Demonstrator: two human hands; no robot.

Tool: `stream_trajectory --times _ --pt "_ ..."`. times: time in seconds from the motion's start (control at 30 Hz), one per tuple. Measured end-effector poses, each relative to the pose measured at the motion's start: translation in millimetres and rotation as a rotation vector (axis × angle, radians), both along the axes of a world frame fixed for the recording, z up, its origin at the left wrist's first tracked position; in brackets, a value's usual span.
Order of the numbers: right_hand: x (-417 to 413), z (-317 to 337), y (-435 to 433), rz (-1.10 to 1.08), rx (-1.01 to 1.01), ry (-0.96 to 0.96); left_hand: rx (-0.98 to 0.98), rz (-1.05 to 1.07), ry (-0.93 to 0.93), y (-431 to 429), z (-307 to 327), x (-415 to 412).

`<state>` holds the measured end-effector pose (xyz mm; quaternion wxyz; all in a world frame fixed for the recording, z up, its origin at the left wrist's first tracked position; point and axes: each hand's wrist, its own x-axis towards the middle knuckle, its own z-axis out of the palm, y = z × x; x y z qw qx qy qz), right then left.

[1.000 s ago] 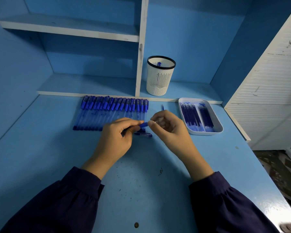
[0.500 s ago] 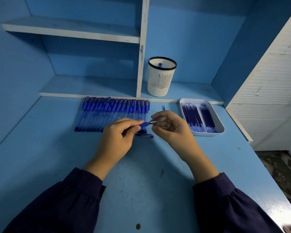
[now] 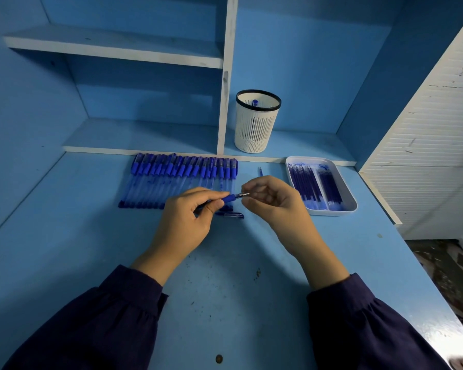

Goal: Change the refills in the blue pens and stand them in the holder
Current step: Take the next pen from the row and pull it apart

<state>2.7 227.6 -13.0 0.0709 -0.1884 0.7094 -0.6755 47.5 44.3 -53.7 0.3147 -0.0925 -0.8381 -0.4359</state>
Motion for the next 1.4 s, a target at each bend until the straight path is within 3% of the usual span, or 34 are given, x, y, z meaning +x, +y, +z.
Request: stream_trajectory --times 0.43,0.77,0.83,0.97,1.03,1.17,1.4 --pt "-1 -1 1 -0.011 0.043 -0.009 0.005 0.006 0.008 0 1 1" --pt "-7 3 5 -0.096 -0.173 -0.112 0.046 0.036 -0.025 -1 2 2" --pt "-10 0 7 -0.12 -0.061 -0.063 0.051 0.043 -0.026 -1 2 2" --pt "-16 -14 9 -0.107 0.504 0.28 0.052 0.038 -0.03 -2 0 2" --pt "-16 -19 8 -0.036 0.677 0.414 0.054 0.039 -0.041 -2 0 2" --pt "-16 -20 5 0.046 0.776 0.486 0.057 0.047 -0.046 0 -1 1" --pt "-16 -19 4 0.068 0.81 0.44 0.037 0.048 -0.055 1 0 2"
